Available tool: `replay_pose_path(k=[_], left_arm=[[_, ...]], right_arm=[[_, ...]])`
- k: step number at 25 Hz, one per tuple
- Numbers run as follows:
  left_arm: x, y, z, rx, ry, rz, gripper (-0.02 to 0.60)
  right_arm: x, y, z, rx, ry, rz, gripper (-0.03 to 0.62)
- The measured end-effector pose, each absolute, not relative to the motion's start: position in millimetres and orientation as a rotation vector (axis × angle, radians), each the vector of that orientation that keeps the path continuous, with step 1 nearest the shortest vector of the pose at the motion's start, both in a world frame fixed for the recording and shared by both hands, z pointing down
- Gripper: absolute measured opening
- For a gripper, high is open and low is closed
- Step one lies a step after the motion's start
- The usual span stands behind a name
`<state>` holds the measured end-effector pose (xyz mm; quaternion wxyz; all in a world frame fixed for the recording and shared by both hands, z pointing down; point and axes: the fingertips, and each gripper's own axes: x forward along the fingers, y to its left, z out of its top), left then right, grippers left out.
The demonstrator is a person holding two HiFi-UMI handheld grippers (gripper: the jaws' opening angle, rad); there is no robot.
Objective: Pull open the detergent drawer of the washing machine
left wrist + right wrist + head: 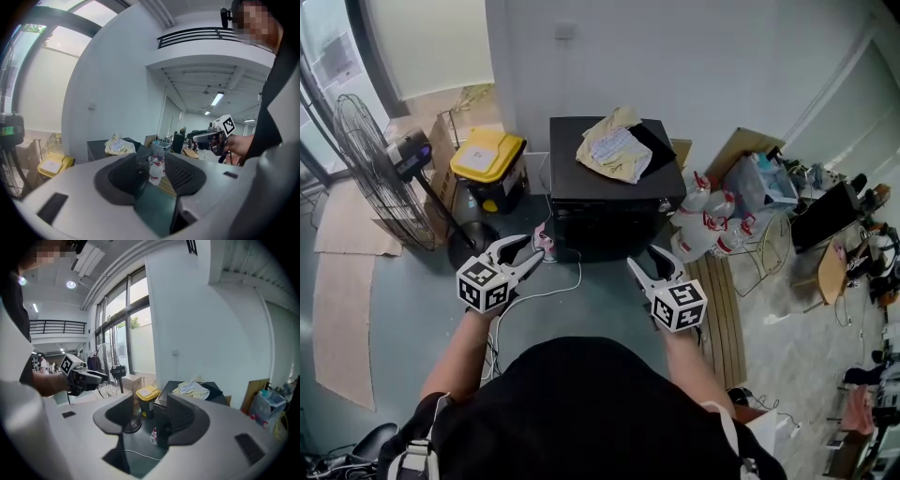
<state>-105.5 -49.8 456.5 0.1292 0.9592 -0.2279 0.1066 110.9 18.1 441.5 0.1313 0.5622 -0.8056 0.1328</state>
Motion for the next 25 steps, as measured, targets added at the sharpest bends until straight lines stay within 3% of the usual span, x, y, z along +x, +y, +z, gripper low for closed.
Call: replay_pose_path(k=[25], left_arm=[[-147,-105,470,2.782,-0.615,0.304,0.187]], right_arm=[[62,-35,458,1.637,-2.302,0.421,0.227]])
